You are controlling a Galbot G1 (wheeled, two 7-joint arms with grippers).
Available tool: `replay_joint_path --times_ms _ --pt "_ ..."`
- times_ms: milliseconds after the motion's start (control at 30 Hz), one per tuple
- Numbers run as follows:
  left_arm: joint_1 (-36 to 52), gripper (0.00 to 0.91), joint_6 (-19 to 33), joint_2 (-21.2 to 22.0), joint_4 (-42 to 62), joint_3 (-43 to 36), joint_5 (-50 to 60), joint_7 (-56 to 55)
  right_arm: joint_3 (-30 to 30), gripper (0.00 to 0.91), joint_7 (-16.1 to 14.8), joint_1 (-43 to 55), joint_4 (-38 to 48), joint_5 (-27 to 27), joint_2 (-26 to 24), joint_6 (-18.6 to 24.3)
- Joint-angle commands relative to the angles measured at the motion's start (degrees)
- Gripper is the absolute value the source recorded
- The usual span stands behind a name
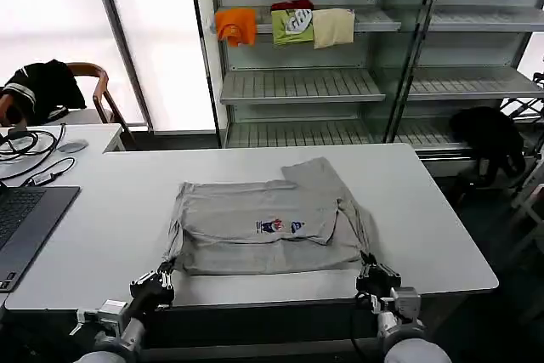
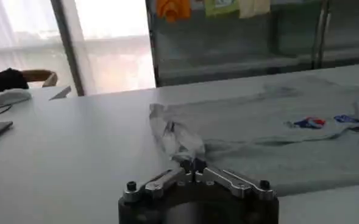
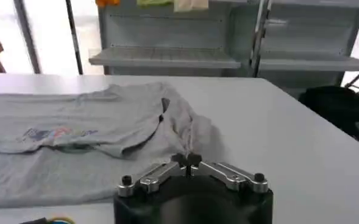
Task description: Fold and organize the clothes.
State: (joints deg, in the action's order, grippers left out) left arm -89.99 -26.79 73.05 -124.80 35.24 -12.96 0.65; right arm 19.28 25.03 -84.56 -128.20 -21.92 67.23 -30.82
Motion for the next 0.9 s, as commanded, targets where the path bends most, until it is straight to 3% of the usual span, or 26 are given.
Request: replay_joint_path --times_ms 33,67,100,133,167,200,233,267,533,900 --pt "-3.68 0.020 0.18 0.00 -2.73 0.29 0.13 0.00 1.08 0.000 -0.10 -4.05 -1.49 1.52 -0.23 0.35" --pt "-3.76 0.020 0.14 0.02 -2.77 0.30 0.21 0.00 1.18 0.000 -0.14 -4.23 -1.46 1.61 -0.24 0.31" --pt "-3.85 0.020 0.14 0.07 -2.67 0.32 0.35 -0.03 1.26 0.272 -0.13 -4.41 -1.37 1.74 -0.24 0.24" --pt "-3.89 0.020 0.15 0.07 -2.48 0.36 0.44 -0.14 1.28 0.907 -0.02 -4.45 -1.27 1.80 -0.25 0.24" --pt "-3.92 0.020 0.11 0.11 -2.24 0.43 0.52 -0.28 1.30 0.907 0.15 -4.57 -1.01 2.14 -0.18 0.16" --pt "-3.95 0.091 0.13 0.14 -2.06 0.55 0.67 -0.30 1.32 0.907 0.13 -4.61 -0.75 2.37 -0.12 -0.05" --pt "-4.05 0.826 0.11 0.15 -1.88 0.60 0.75 -0.34 1.26 0.907 0.23 -4.71 -0.36 2.60 -0.11 -0.28" --pt "-4.18 0.907 0.04 0.15 -1.81 0.62 0.79 -0.45 1.23 0.907 0.28 -4.87 -0.16 2.79 -0.13 -0.28" --pt "-5.04 0.907 -0.98 0.33 -4.30 0.52 0.64 -0.85 2.64 0.907 0.51 -5.92 -2.66 2.20 -0.31 -0.23" --pt "-1.01 0.907 -3.49 0.02 -9.52 0.91 -1.17 -0.90 8.21 0.907 1.29 0.62 -5.22 -5.22 1.40 -0.79"
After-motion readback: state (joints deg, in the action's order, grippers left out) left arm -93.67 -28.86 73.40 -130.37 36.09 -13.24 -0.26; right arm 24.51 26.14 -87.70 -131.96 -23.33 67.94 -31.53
